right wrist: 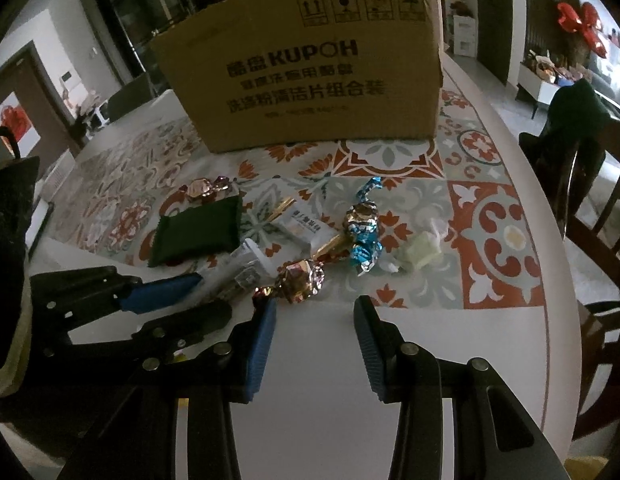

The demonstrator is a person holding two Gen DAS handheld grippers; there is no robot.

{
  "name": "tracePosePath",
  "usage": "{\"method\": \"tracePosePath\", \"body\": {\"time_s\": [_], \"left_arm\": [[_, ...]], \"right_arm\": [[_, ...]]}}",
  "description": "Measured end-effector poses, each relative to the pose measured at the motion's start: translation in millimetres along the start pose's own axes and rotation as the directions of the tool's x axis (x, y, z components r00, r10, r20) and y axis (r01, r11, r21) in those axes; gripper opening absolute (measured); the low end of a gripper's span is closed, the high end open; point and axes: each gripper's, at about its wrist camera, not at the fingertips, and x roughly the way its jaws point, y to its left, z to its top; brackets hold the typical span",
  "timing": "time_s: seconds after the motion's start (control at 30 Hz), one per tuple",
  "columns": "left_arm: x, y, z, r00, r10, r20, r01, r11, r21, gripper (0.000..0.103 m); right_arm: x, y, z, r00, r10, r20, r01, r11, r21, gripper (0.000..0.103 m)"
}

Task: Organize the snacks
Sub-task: 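Grasp the white-and-grey bar with the left tool while the right tool grasps a gold foil candy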

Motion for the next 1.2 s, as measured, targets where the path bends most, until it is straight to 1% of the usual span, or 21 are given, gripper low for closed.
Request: {"method": "tracePosePath", "body": {"time_s": [0.07, 0.13, 0.23, 0.37, 0.57, 0.63, 0.73, 0.8, 0.97, 1.1, 1.2], "left_arm": [[-5, 0, -2, 1.0, -0.01, 0.009, 0.01, 1.0, -0.01, 0.022], [-11, 0, -4, 0.999, 0.012, 0.031, -0.012, 1.0, -0.008, 0.022], [-24, 0, -4, 0.997, 0.023, 0.07, -0.023, 1.0, -0.009, 0.022], [-35, 4, 0, 0.991, 0.062, 0.122, -0.061, 0.998, -0.017, 0.022], [-36, 9, 7, 0.988, 0.081, 0.133, -0.079, 0.997, -0.022, 0.022], [-35, 9, 8, 0.988, 0.082, 0.134, -0.08, 0.997, -0.022, 0.022], [-32, 11, 10, 0.988, 0.082, 0.129, -0.078, 0.996, -0.03, 0.022], [-30, 12, 10, 0.989, 0.08, 0.126, -0.075, 0.996, -0.039, 0.022], [-26, 17, 9, 0.991, 0.075, 0.114, -0.068, 0.996, -0.058, 0.022], [-24, 19, 8, 0.991, 0.077, 0.107, -0.07, 0.995, -0.068, 0.022], [-25, 19, 7, 0.991, 0.079, 0.108, -0.071, 0.995, -0.073, 0.022]], "right_arm": [[-1, 1, 0, 1.0, -0.001, 0.006, 0.001, 1.0, 0.013, 0.043], [-3, 2, 1, 1.0, 0.0, 0.013, 0.0, 1.0, 0.026, 0.043], [-3, 3, 3, 1.0, -0.013, 0.02, 0.012, 0.999, 0.039, 0.043], [-2, 2, 6, 1.0, -0.009, 0.028, 0.007, 0.997, 0.071, 0.043], [3, 4, 12, 0.999, -0.004, 0.04, -0.001, 0.994, 0.11, 0.043], [6, 2, 14, 0.999, -0.001, 0.037, -0.004, 0.992, 0.127, 0.041], [12, 1, 15, 1.0, 0.002, 0.026, -0.005, 0.99, 0.144, 0.041], [14, 1, 15, 1.0, -0.008, 0.027, 0.004, 0.99, 0.138, 0.04], [19, 9, 15, 1.0, -0.008, 0.028, 0.005, 0.995, 0.102, 0.029], [19, 16, 14, 0.999, -0.019, 0.036, 0.016, 0.998, 0.068, 0.028], [17, 16, 13, 0.999, -0.014, 0.037, 0.011, 0.998, 0.065, 0.028]]}}
